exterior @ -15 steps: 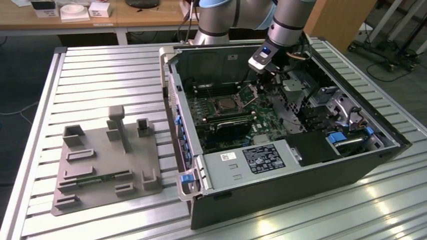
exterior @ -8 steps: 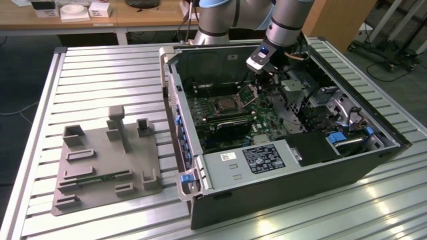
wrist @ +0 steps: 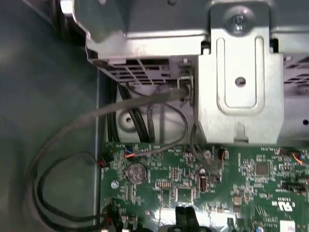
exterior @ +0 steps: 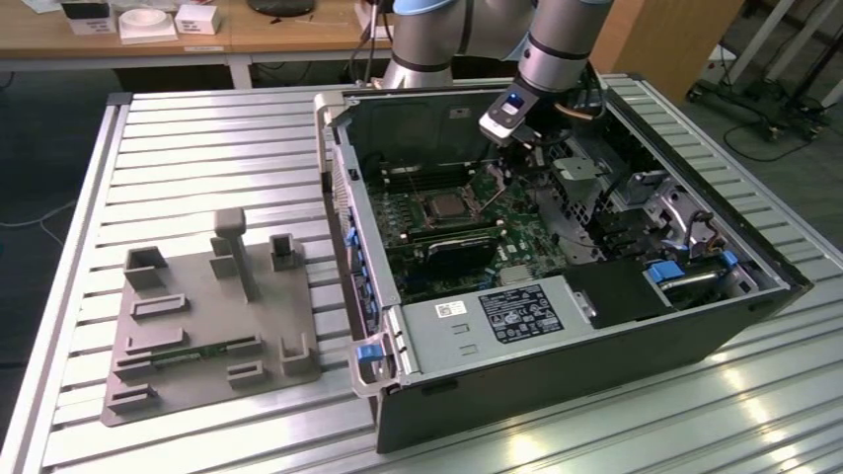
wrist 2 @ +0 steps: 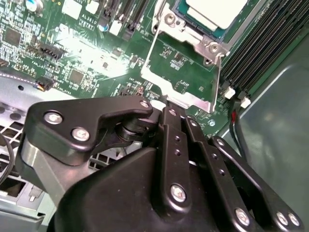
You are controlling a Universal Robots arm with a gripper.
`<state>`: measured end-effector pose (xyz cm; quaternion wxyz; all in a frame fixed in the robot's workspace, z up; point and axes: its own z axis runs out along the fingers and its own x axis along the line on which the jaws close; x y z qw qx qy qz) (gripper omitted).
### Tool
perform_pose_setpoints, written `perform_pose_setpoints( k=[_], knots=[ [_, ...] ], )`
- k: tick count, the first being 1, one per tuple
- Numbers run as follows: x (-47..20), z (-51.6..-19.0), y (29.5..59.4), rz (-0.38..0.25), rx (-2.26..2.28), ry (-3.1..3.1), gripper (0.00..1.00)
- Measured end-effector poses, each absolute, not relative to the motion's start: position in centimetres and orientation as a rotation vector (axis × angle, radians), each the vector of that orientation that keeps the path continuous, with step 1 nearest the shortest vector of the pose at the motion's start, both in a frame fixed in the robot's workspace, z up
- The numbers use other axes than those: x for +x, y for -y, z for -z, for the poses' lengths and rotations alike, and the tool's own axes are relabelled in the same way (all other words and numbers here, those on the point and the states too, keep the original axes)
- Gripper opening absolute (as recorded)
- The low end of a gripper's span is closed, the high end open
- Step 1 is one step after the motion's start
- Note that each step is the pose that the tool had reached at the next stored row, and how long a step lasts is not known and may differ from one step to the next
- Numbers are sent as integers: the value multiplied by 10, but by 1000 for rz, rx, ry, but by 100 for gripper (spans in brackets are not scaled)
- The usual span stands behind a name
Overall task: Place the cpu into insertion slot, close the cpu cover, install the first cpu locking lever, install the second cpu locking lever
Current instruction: 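Close the cpu cover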
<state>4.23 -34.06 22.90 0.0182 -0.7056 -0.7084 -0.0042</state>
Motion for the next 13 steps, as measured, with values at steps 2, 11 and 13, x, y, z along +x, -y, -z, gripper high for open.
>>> perform_pose_setpoints(
  k=[2,11,13],
  knots=[
    [39,-229,340,13,-2191,2200,10],
    [25,-228,340,15,-2191,2199,10],
    [23,-228,340,15,-2190,2199,10]
  ],
)
